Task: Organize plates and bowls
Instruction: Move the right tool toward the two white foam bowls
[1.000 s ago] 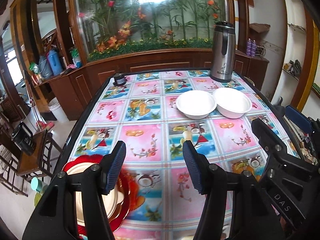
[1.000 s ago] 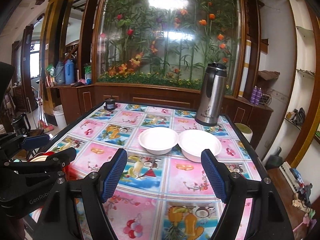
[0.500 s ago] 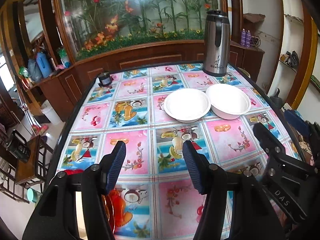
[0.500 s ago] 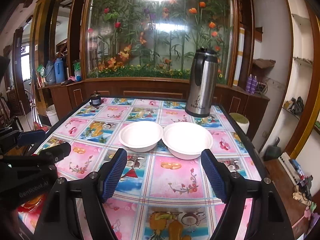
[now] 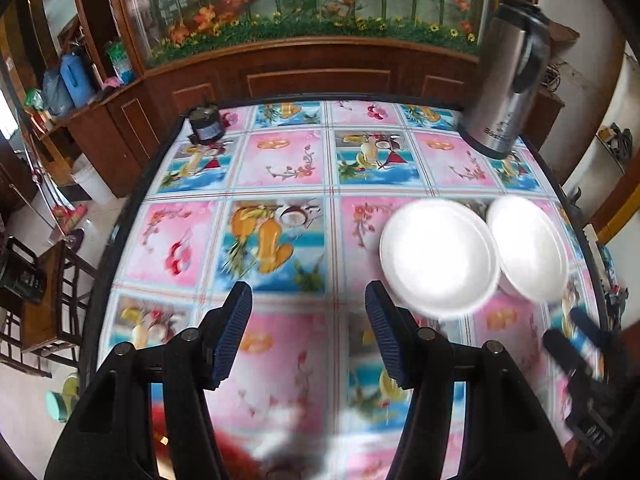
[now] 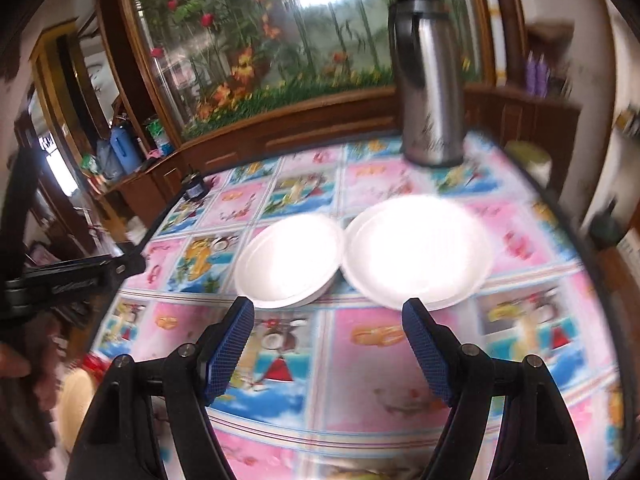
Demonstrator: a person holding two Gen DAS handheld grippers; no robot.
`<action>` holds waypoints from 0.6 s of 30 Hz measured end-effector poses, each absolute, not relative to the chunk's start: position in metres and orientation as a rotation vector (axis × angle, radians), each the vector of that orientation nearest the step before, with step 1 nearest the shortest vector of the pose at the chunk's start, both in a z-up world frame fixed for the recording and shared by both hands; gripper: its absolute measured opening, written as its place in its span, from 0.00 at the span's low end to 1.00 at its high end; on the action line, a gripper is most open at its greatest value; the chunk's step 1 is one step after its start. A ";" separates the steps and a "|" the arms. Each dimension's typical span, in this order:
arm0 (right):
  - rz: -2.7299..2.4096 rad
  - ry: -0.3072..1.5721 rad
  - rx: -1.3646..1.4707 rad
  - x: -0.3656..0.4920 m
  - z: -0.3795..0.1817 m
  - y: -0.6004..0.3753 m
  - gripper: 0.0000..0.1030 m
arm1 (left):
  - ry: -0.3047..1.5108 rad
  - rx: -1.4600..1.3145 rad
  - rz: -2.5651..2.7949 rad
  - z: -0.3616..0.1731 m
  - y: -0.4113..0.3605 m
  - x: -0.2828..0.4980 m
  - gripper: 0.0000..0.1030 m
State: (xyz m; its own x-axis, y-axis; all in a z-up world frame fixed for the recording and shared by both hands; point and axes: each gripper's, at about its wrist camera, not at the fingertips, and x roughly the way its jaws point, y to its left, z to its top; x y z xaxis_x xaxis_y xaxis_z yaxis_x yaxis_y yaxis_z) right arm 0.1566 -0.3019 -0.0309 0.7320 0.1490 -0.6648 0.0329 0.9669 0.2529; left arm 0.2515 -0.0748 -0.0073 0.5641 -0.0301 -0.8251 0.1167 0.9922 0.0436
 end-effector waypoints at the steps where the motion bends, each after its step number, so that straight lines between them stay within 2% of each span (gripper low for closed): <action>1: 0.071 0.774 0.292 0.165 -0.038 -0.304 0.76 | 0.982 0.094 -0.086 -0.012 -0.078 0.262 0.56; 12: 0.132 0.937 0.636 0.217 -0.095 -0.315 0.76 | 1.192 0.009 -0.104 -0.079 -0.099 0.339 0.56; 18: 0.102 0.965 0.752 0.229 -0.112 -0.325 0.76 | 1.204 -0.003 -0.119 -0.085 -0.105 0.347 0.56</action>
